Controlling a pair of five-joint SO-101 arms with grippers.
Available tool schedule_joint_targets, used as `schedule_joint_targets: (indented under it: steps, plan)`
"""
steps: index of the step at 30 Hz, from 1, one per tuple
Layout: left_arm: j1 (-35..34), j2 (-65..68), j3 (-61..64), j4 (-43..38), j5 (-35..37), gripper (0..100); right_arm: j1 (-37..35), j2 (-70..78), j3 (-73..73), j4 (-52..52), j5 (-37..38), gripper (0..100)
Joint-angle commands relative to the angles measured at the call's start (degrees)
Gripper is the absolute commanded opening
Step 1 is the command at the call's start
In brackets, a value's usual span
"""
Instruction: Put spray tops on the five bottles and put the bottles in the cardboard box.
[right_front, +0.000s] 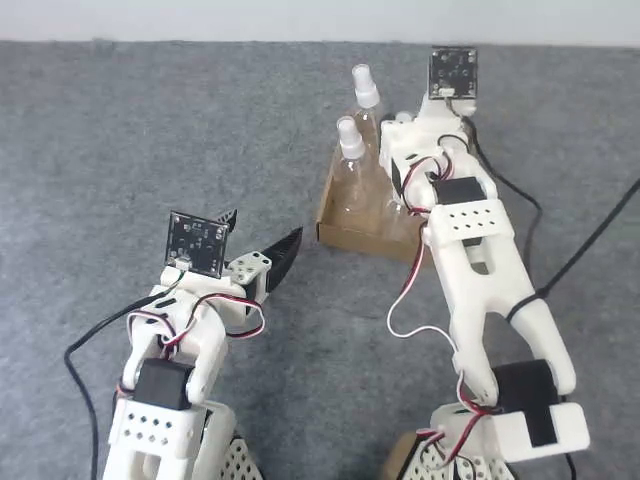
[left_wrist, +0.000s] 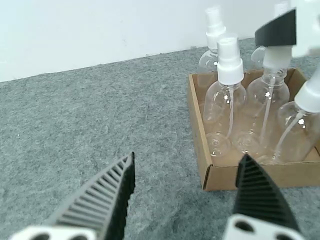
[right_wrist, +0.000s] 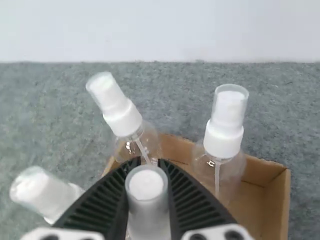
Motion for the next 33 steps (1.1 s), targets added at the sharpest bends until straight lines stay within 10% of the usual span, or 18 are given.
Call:
schedule_joint_targets:
  steps: [1,17,25,33]
  plan:
    - [-0.35,-0.62,-0.57,-1.41,-0.18,30,0.57,-4.0,-0.35,0.22,2.55,0.6]
    - [-0.35,-0.62,-0.57,-1.41,-0.18,30,0.48,-4.62,-0.79,-0.22,2.37,1.1]
    - [-0.35,-0.62,-0.57,-1.41,-0.18,30,0.13,-4.62,-0.79,0.13,2.55,24.0]
    - [-0.35,-0.62,-0.57,-1.41,-0.18,30,0.22,-4.7,-2.46,0.13,2.73,25.6]
